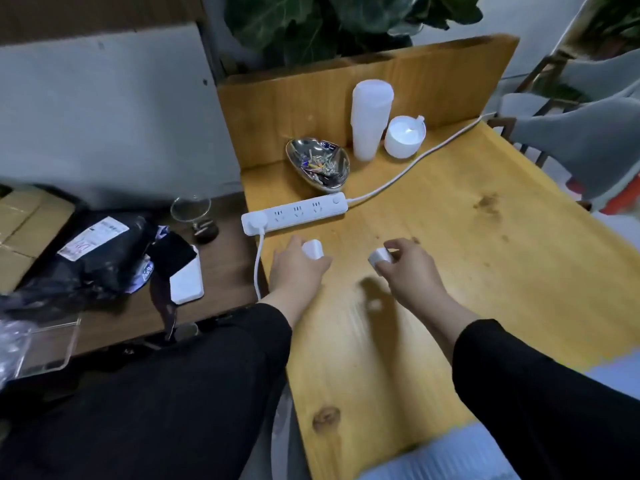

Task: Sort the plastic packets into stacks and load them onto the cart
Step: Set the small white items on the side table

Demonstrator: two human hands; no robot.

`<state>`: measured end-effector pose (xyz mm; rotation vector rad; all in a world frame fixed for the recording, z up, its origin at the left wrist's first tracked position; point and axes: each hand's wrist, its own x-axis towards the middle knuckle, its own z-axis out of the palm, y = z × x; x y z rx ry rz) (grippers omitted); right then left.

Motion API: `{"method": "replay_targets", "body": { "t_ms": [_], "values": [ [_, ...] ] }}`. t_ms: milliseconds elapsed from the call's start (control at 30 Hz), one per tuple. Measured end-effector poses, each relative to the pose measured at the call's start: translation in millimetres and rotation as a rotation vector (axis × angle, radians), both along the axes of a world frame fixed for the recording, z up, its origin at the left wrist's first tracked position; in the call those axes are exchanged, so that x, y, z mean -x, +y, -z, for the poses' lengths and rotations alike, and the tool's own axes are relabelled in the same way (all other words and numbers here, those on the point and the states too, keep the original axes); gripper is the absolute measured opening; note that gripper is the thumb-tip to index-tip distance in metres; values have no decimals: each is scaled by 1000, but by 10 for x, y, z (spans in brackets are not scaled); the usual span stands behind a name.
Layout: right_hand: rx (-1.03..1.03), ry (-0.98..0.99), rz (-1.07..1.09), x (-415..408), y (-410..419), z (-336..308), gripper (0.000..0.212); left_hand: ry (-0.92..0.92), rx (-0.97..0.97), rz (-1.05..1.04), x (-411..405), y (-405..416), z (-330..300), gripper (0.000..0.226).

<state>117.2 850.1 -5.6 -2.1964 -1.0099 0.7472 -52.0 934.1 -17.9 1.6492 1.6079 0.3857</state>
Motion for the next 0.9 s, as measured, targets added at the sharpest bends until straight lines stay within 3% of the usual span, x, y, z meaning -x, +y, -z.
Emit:
{"method": "replay_targets", "body": {
  "t_ms": [267,533,733,900],
  "values": [
    [19,14,-18,48,647,521,41,175,13,16,-321,379,366,71],
    [29,45,-81,121,663,412,35,137,-34,78,-237,360,327,49],
    [-13,-3,-105,78,164,-49,37,104,-276,156,-229,-62,-154,35],
    [-90,-113,-20,-215,-913,-682,33,-38,-395,393,-767,-877,-916,28]
  ]
}}
